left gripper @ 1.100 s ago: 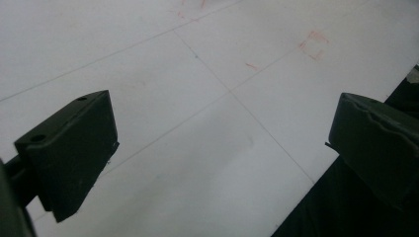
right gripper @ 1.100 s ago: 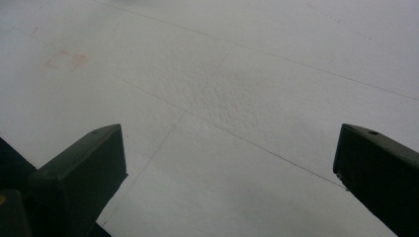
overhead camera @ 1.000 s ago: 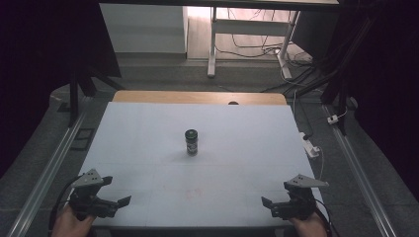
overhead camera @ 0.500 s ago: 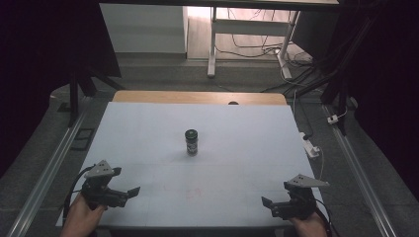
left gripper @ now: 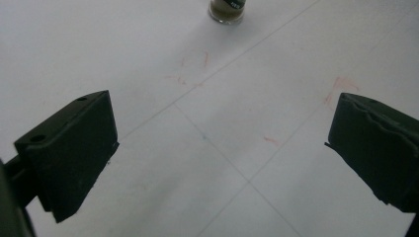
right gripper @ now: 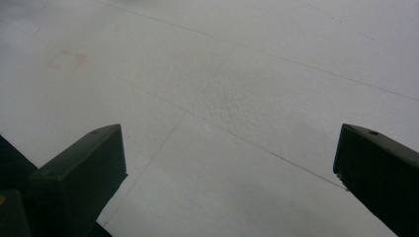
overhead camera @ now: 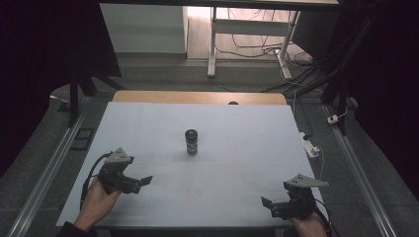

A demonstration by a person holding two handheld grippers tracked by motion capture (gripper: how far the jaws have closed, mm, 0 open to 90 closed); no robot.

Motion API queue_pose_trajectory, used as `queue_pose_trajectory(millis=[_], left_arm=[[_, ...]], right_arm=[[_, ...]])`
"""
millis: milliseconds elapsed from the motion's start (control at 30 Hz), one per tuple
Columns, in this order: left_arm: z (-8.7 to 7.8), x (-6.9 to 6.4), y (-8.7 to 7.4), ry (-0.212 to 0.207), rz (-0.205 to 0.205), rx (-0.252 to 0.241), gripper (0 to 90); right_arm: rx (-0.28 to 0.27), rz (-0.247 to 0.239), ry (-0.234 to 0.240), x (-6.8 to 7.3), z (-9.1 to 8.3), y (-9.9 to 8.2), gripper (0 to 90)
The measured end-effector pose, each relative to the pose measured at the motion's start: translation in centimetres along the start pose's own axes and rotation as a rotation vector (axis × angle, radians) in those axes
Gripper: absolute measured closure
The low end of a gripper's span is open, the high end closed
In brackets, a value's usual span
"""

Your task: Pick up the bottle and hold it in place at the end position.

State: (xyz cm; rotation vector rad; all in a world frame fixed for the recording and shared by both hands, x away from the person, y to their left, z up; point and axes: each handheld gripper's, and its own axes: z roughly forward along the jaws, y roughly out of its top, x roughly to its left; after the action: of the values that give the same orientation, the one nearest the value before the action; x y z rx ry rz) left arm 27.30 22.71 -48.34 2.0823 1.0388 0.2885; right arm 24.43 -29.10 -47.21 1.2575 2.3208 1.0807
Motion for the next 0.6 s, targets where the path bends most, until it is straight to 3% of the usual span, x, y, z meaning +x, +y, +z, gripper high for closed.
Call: queue_pose_trajectory(millis=[600], left_arm=[[4.2,0.3,3.6,0.006,0.029,0.018,0.0]], right_arm=[[0.007,-0.009,0.003,0.1,0.1,0.0,0.0]])
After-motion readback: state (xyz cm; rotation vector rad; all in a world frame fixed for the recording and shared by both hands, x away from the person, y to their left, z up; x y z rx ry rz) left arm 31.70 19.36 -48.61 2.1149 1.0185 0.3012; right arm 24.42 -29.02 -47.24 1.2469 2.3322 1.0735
